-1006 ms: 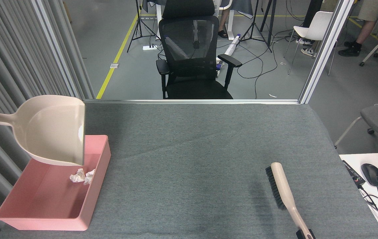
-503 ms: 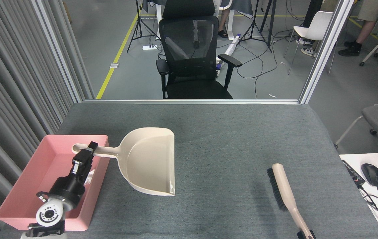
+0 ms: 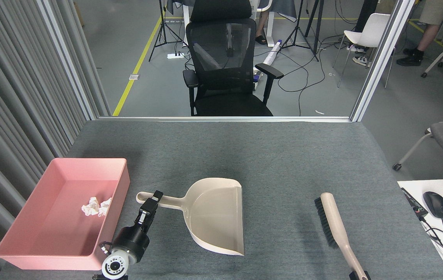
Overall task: Sweep and dump garbage into bin
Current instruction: 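Lower the dustpan back onto the table with the left gripper, then release the dustpan handle and the brush, opening both grippers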
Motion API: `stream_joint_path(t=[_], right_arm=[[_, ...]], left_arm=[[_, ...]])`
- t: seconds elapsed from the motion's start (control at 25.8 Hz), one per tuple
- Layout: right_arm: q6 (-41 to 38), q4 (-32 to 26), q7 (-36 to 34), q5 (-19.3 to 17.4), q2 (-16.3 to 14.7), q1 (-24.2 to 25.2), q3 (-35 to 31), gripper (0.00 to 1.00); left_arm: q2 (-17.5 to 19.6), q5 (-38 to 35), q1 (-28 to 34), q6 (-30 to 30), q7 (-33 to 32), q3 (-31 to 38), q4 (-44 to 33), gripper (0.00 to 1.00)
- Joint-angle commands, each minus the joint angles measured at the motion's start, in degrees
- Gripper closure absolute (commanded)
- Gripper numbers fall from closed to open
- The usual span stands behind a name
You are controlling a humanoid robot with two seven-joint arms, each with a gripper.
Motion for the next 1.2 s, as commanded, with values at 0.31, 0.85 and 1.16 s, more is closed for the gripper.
stream_joint_path(t=[0.31, 0.85, 1.16], right_arm=[[-0.1, -0.8, 0.1, 1.1, -0.2, 0.5, 0.0, 0.79], [0.5, -0.9, 0.2, 2.6, 0.0, 0.4, 0.0, 0.8], [0.9, -0.8, 0.5, 2.7, 0.0, 0.2, 0.0, 0.8]], left_arm=[[-0.4, -0.2, -2.1, -6.5, 3.3, 2.7, 9.3, 0.84], [0.1, -2.0, -3.0, -6.9, 3.9, 3.0, 11.2, 0.47], [0.0, -6.3, -0.3, -5.6, 3.9, 3.0, 10.4, 0.03]])
